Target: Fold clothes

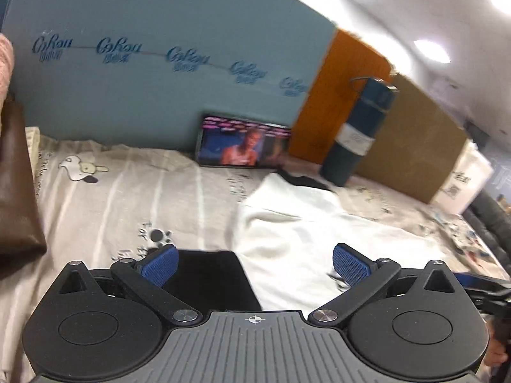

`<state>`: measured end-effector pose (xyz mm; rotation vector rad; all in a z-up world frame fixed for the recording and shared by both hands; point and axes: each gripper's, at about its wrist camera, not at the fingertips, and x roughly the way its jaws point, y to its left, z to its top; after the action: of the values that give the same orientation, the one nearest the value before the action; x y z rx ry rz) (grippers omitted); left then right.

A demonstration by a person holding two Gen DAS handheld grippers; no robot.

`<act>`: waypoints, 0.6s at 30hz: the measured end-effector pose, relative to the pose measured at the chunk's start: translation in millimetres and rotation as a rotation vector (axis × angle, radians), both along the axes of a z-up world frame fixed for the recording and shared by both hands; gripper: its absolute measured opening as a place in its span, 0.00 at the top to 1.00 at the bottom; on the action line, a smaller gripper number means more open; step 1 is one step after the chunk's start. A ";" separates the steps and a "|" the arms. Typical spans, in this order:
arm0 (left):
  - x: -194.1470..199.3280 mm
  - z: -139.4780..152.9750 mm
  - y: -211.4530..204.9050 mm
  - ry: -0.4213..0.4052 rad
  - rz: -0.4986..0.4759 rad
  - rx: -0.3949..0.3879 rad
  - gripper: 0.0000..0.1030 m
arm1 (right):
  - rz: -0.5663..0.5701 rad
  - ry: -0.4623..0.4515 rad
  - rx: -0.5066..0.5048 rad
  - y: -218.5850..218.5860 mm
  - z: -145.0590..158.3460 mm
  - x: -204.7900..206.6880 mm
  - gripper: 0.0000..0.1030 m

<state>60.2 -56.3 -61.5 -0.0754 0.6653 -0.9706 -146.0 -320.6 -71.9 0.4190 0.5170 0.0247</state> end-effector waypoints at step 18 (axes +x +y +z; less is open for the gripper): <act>-77.5 -20.9 -7.5 -0.231 -0.343 0.145 0.93 | 0.125 -0.003 0.034 45.2 -17.0 3.3 0.88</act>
<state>-17.3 -63.9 -82.4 0.2839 0.5421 -1.2344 -142.7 -275.4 -88.8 0.4198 0.5400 0.1545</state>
